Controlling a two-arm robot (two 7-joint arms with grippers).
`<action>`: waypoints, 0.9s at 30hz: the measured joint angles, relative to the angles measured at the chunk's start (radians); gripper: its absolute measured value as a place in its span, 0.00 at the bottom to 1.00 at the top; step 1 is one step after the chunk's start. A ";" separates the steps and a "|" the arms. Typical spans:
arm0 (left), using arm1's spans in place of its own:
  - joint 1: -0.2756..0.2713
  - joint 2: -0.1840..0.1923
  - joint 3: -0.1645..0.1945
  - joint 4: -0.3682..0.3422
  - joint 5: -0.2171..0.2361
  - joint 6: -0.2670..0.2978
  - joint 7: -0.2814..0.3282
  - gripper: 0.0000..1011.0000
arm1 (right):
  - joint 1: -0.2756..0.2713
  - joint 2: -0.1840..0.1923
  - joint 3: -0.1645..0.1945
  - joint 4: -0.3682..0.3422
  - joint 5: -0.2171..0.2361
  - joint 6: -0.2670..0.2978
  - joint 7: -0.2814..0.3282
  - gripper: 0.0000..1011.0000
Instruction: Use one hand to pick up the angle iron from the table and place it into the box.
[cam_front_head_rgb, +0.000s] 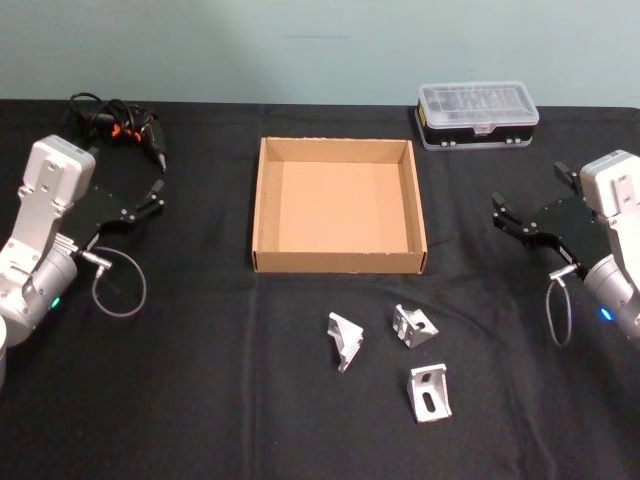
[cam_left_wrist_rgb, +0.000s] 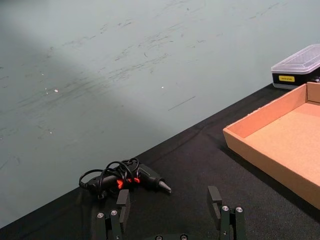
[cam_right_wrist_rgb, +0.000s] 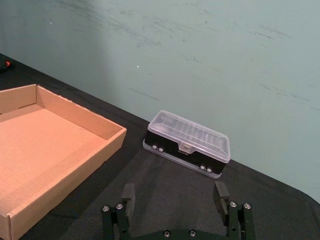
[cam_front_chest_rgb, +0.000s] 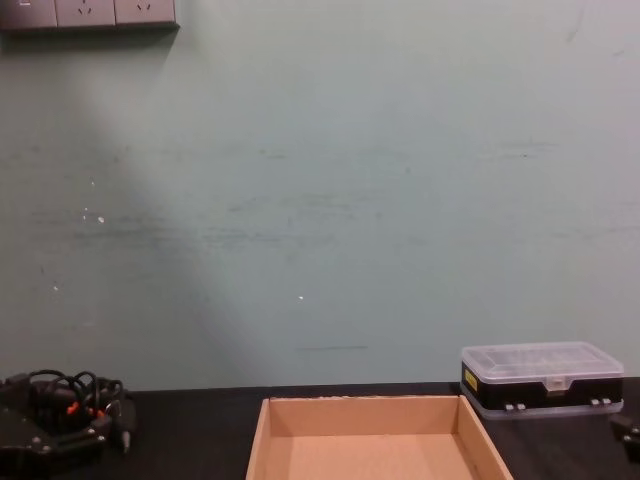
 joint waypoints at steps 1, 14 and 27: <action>0.000 0.000 0.000 0.000 0.000 0.000 0.000 1.00 | 0.000 0.000 0.000 0.000 0.000 0.000 0.000 0.99; 0.000 0.000 0.000 0.000 0.000 0.000 0.000 1.00 | 0.000 0.000 0.000 0.000 0.000 0.000 0.000 0.99; 0.000 0.000 0.000 0.000 0.000 0.000 0.000 1.00 | 0.000 0.000 0.000 0.000 0.000 0.000 0.000 0.99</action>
